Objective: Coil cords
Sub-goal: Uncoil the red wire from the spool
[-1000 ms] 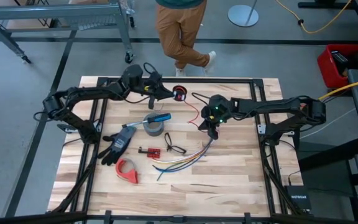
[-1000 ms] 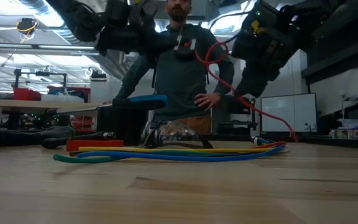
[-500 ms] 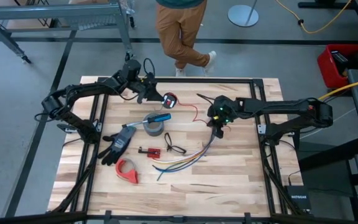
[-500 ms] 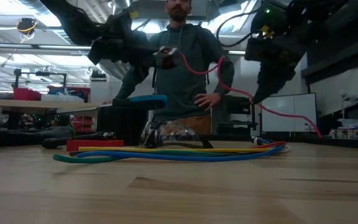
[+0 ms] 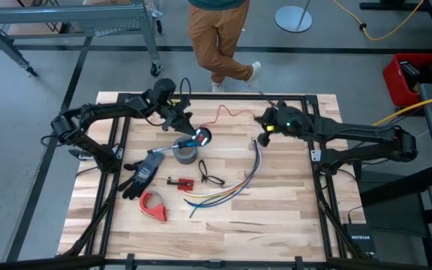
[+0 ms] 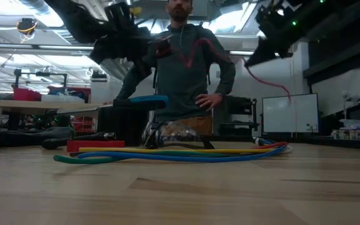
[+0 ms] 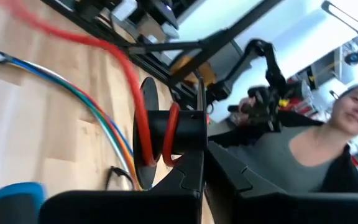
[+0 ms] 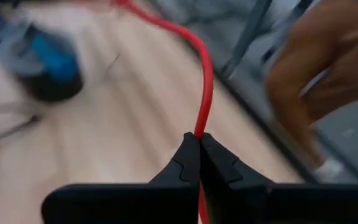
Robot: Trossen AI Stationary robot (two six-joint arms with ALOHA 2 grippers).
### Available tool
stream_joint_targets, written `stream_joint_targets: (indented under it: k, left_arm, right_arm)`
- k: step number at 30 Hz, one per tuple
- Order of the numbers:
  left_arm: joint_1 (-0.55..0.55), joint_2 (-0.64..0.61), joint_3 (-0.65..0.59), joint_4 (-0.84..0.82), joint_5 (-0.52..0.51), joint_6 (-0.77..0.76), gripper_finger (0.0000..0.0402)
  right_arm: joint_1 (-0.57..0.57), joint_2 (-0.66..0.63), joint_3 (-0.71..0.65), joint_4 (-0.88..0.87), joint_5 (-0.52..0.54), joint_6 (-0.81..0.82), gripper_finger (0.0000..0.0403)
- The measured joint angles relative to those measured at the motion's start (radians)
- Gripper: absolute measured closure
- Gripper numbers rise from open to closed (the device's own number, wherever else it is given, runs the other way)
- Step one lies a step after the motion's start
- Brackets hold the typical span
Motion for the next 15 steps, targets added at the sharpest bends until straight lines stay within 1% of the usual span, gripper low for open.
stream_joint_targets:
  k: [2,5,7,10,15]
  left_arm:
    - [-0.031,0.0,0.0,0.01,-0.006,0.001,0.0401]
    - [-0.084,0.0,0.0,0.068,-0.019,0.001,0.0401]
    - [-0.118,0.0,0.0,0.129,-0.033,0.001,0.0401]
    - [-0.161,0.0,0.0,0.254,-0.065,-0.007,0.0401]
    - [-0.2,0.0,0.0,0.496,-0.155,0.003,0.0401]
  right_arm:
    - [0.0,-0.001,0.0,0.085,0.025,-0.04,0.0403]
    - [-0.01,-0.001,0.0,0.193,0.018,-0.08,0.0403]
    - [-0.026,-0.001,0.0,0.236,-0.015,-0.082,0.0403]
    - [-0.059,-0.001,0.0,0.255,-0.071,-0.077,0.0403]
    - [-0.093,0.023,0.0,0.243,-0.216,-0.021,0.0403]
